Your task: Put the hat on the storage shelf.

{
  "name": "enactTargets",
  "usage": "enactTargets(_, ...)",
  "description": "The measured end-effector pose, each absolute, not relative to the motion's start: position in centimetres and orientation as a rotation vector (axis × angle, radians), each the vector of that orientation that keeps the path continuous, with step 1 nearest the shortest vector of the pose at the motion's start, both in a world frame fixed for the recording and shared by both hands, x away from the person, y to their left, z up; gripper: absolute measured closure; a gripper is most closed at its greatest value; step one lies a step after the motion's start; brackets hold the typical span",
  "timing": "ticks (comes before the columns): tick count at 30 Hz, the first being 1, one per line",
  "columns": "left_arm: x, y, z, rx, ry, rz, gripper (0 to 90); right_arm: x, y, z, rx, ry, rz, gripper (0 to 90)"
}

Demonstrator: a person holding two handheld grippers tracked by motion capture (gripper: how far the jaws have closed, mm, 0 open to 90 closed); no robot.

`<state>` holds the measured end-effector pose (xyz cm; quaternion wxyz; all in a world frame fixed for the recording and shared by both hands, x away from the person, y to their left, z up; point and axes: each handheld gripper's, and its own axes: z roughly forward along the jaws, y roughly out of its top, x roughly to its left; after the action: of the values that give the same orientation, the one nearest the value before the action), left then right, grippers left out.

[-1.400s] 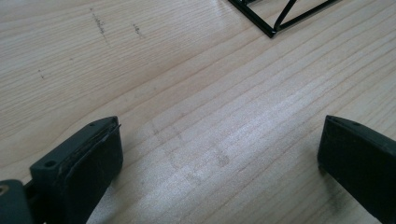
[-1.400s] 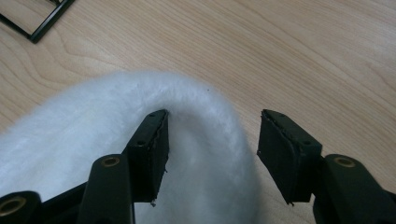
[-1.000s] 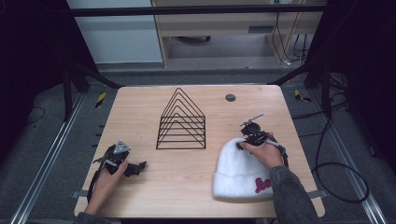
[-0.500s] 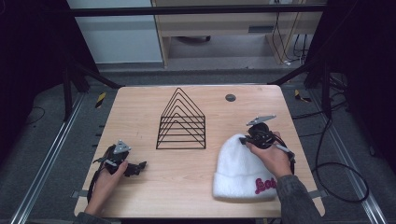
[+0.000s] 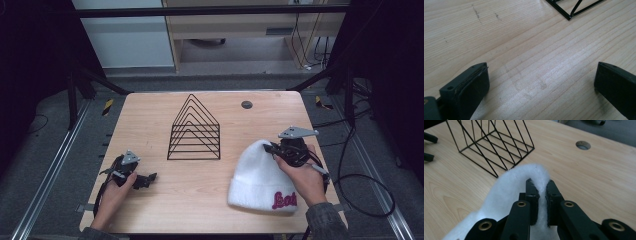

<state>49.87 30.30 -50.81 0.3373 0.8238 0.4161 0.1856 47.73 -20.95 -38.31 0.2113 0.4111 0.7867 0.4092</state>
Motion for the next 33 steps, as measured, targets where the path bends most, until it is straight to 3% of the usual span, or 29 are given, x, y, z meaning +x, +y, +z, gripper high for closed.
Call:
enactTargets(12, 49.9, 30.3, -50.8, 2.144, 1.086, 0.484, 0.0, 46.2, -20.7, -33.4, 1.024, 2.124, 1.209, 83.8)
enactTargets(26, 49.8, 30.1, -50.6, 2.149, 1.063, 0.512, 3.2, 47.3, -19.4, -29.5, 0.935, 2.089, 1.262, 83.8)
enactTargets(33, 49.5, 29.2, -48.0, 2.105, 1.001, 0.561, 3.9, 48.0, -18.6, -27.6, 0.892, 2.073, 1.294, 83.8)
